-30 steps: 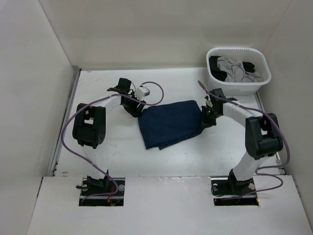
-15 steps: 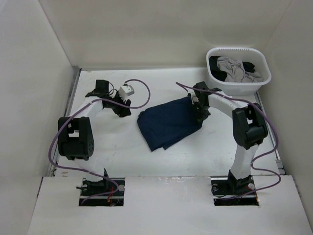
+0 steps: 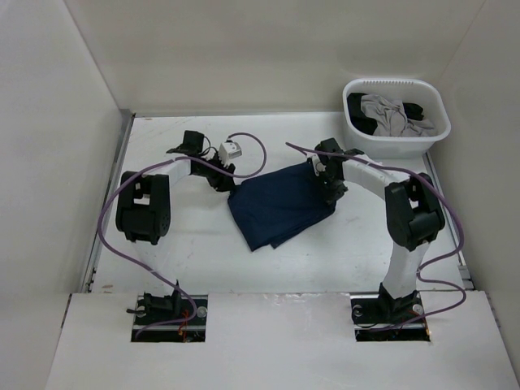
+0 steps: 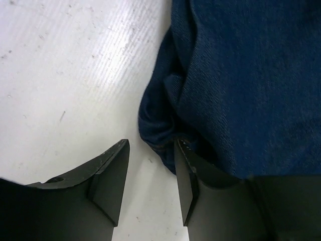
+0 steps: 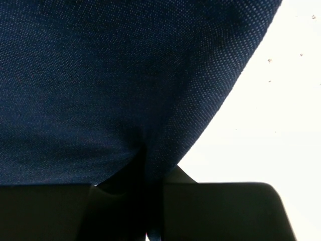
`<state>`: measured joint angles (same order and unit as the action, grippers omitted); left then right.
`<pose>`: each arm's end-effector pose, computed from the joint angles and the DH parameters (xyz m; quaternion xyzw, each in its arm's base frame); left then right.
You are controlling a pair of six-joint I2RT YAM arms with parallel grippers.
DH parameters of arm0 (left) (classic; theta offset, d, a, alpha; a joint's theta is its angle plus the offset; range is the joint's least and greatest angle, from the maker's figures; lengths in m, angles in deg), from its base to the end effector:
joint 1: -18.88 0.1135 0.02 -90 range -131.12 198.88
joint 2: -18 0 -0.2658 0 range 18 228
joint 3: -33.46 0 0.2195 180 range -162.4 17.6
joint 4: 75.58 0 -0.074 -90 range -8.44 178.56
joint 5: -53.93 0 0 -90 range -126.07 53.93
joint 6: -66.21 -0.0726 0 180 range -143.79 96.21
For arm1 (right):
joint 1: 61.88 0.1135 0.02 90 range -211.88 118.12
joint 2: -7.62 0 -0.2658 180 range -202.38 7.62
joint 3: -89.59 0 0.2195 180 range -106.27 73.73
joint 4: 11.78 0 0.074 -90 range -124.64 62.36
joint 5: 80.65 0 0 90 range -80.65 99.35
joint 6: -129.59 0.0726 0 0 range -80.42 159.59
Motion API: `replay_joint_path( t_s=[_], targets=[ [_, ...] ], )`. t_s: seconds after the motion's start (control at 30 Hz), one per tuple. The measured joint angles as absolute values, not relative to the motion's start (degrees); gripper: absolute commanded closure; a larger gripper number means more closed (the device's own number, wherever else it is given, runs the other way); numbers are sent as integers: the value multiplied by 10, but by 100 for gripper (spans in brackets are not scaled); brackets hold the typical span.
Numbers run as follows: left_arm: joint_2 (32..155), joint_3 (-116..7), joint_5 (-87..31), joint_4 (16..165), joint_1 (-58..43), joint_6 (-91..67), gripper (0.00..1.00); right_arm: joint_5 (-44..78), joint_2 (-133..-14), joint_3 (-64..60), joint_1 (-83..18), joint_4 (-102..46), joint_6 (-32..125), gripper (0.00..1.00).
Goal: Fold and stack the trousers
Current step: Fold the trousers
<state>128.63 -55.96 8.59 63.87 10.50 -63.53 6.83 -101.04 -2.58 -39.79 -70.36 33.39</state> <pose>0.3663 -0.1055 0.1722 0.4504 0.7813 -0.2938 0.3168 0.3285 0.1299 0.1614 -0.2395 0.9619 -0.0036 0.1317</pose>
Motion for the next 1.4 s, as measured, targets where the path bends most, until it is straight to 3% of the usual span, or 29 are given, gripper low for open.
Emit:
replay_joint_path(
  t_s=[0.2, 0.6, 0.73, 1.0, 1.23, 1.27, 1.33, 1.4],
  targets=[
    [1290, -564, 106, 644, 90, -626, 54, 68, -1008, -23, -399, -700, 335, 97],
    [1285, -578, 78, 567, 12, -662, 53, 72, -1007, -23, -414, -694, 342, 96],
    [1263, -578, 74, 540, -2, -676, 45, 72, -1006, -22, -419, -691, 345, 96],
    [1244, -570, 70, 510, -24, -724, 47, 72, -999, -12, -420, -681, 349, 96],
    [1308, -577, 57, 521, -48, -719, 58, 69, -994, -5, -420, -676, 353, 96],
    [1309, -581, 55, 521, -47, -715, 63, 69, -992, -3, -420, -675, 354, 96],
    [1310, -584, 52, 521, -43, -706, 86, 69, -990, -1, -421, -674, 356, 98],
    [1309, -586, 46, 521, -39, -697, 95, 69, -987, 5, -422, -670, 361, 100]
  ],
)
